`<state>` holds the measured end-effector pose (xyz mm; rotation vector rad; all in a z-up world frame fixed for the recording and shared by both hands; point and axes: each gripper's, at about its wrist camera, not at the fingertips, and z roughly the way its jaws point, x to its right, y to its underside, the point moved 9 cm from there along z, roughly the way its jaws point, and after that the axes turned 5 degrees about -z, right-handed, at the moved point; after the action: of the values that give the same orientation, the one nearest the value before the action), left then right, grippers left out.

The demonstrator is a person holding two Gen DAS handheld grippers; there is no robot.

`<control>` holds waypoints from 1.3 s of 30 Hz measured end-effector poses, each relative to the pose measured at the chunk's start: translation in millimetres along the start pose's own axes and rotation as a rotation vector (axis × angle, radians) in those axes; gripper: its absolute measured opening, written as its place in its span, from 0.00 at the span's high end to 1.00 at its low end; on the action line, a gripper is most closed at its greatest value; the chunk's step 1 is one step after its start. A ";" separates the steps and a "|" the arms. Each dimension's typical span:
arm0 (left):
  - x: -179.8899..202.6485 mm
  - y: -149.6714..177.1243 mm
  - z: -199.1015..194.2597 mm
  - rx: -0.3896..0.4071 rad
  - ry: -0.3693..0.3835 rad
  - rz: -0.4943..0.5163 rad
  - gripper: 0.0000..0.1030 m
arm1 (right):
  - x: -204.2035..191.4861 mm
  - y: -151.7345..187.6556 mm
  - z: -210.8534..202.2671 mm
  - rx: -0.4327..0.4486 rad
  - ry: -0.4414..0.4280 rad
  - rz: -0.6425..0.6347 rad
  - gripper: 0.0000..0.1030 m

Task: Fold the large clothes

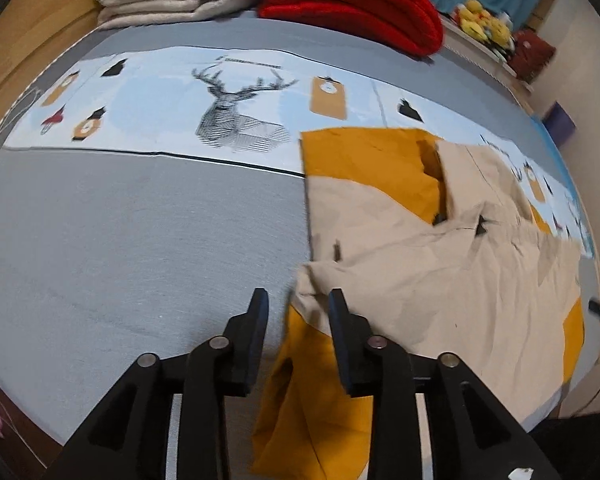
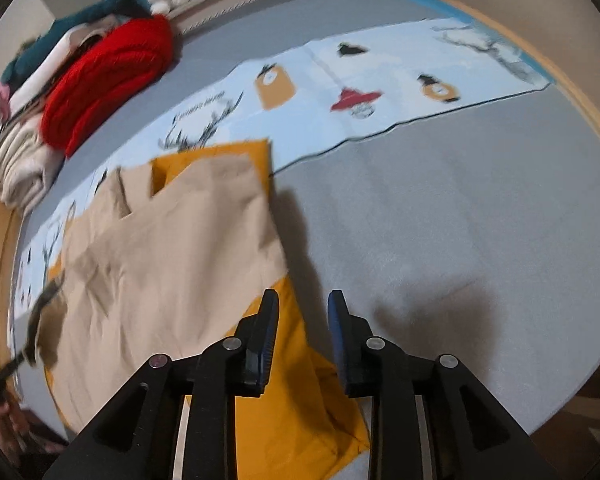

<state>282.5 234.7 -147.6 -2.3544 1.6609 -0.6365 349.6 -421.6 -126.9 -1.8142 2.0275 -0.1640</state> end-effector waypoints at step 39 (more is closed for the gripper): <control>41.1 -71.7 8.3 0.172 0.034 -0.022 0.98 | -57.9 -47.6 -25.0 0.263 -0.027 -0.147 0.94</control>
<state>358.6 221.0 -117.3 -2.2549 1.5296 -0.7942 388.0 -376.7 -74.4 -1.7856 1.7601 -0.4253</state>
